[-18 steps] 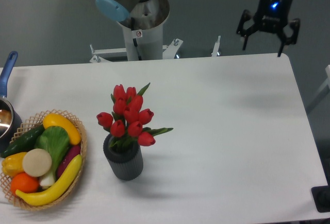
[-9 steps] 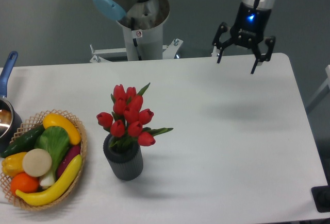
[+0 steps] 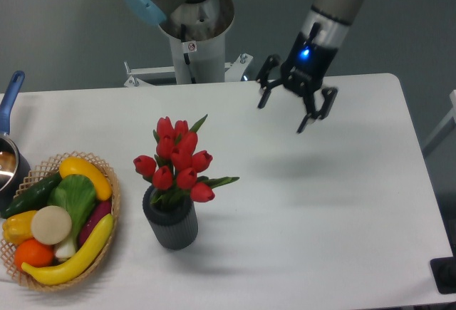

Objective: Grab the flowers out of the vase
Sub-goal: 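Lower the open gripper toward the red tulip stems above the black vase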

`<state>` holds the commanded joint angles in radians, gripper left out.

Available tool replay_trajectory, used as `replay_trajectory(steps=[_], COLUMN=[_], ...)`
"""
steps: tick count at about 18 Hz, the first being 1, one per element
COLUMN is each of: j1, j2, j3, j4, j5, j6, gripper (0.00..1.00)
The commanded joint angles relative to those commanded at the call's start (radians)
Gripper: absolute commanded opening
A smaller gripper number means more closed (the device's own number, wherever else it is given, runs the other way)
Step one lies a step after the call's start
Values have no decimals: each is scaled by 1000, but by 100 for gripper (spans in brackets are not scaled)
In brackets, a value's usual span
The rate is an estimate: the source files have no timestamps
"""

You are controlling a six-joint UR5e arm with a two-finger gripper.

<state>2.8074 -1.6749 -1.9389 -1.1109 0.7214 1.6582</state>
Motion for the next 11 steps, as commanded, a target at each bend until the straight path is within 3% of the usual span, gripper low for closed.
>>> replay_trajectory(steps=[3, 8, 11], j1=[-51, -107, -126], j2=[-48, -83, -98], j3=[-23, -37, -64], j4=[103, 135, 201], j5=[-146, -231, -256], j6=[-9, 0, -1], gripper=[100, 100, 100])
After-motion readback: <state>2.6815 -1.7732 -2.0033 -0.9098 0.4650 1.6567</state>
